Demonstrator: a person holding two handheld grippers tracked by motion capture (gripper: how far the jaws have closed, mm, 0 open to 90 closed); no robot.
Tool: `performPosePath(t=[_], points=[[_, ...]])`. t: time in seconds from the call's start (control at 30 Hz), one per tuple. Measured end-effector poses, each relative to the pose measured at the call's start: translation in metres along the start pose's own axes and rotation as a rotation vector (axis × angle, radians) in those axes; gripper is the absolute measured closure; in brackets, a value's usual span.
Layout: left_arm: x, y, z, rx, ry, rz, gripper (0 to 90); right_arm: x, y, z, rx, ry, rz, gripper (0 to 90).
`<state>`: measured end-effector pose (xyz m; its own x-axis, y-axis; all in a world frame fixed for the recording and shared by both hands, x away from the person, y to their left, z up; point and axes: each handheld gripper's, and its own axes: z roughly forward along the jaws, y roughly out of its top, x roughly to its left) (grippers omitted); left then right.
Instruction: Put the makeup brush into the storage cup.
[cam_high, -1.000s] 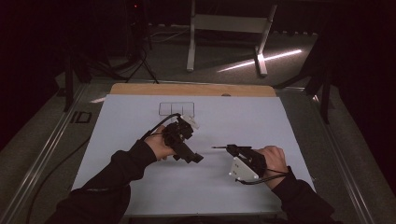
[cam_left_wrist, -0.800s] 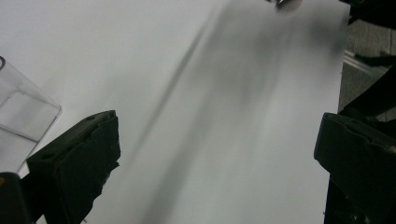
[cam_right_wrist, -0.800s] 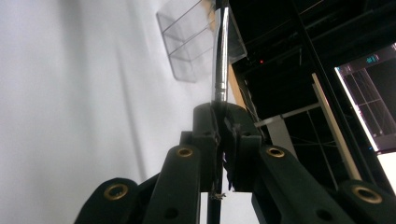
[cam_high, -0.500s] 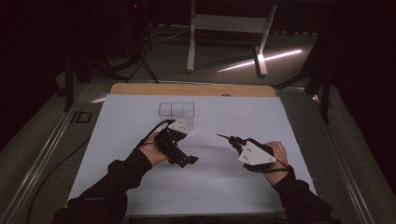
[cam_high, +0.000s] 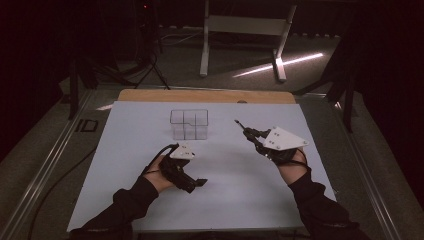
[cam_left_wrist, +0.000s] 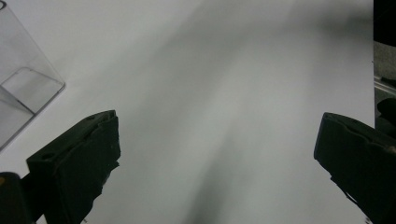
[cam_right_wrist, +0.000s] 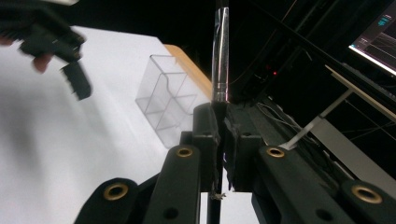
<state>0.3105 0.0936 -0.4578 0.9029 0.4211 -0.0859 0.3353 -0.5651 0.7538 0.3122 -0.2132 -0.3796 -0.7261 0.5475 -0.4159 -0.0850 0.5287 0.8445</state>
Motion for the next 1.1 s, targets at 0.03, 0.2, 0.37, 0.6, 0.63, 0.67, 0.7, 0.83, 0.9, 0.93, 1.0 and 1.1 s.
performPosePath(t=[0.03, 0.2, 0.37, 0.6, 0.63, 0.67, 0.7, 0.83, 0.9, 0.93, 1.0, 1.1], points=[[0.0, 0.0, 0.0, 0.0, 0.0, 0.0, 1.9, 0.0, 0.0, 0.0, 0.0, 0.0, 0.0, 83.8], [-0.003, -0.011, -0.004, -0.032, 0.004, -0.022, 1.9, -0.01, 0.008, 0.006, -0.029, 0.001, 0.05, 83.8], [-0.004, -0.019, -0.008, -0.059, 0.02, -0.048, 1.9, -0.015, 0.012, 0.014, -0.042, 0.009, 0.083, 83.8], [-0.012, -0.028, -0.014, -0.084, 0.021, -0.061, 1.9, -0.02, 0.021, 0.03, -0.081, 0.027, 0.127, 83.8], [-0.012, -0.028, -0.014, -0.084, 0.021, -0.061, 2.0, -0.02, 0.021, 0.03, -0.081, 0.027, 0.127, 83.8], [-0.014, -0.03, -0.016, -0.094, 0.03, -0.058, 2.0, -0.022, 0.023, 0.033, -0.094, 0.032, 0.144, 83.8], [-0.014, -0.03, -0.016, -0.094, 0.03, -0.058, 2.0, -0.022, 0.023, 0.033, -0.094, 0.032, 0.144, 83.8], [-0.015, -0.036, -0.015, -0.092, 0.018, -0.066, 2.0, -0.026, 0.028, 0.041, -0.12, 0.043, 0.177, 83.8], [-0.014, -0.04, -0.014, -0.095, 0.012, -0.078, 1.9, -0.027, 0.031, 0.045, -0.131, 0.047, 0.187, 83.8], [-0.012, -0.044, -0.012, -0.103, 0.017, -0.088, 2.0, -0.027, 0.034, 0.05, -0.138, 0.048, 0.185, 83.8], [-0.011, -0.047, -0.012, -0.111, 0.024, -0.098, 2.0, -0.027, 0.036, 0.055, -0.144, 0.051, 0.193, 83.8], [-0.01, -0.05, -0.011, -0.118, 0.023, -0.103, 2.0, -0.027, 0.038, 0.06, -0.155, 0.055, 0.202, 83.8]])
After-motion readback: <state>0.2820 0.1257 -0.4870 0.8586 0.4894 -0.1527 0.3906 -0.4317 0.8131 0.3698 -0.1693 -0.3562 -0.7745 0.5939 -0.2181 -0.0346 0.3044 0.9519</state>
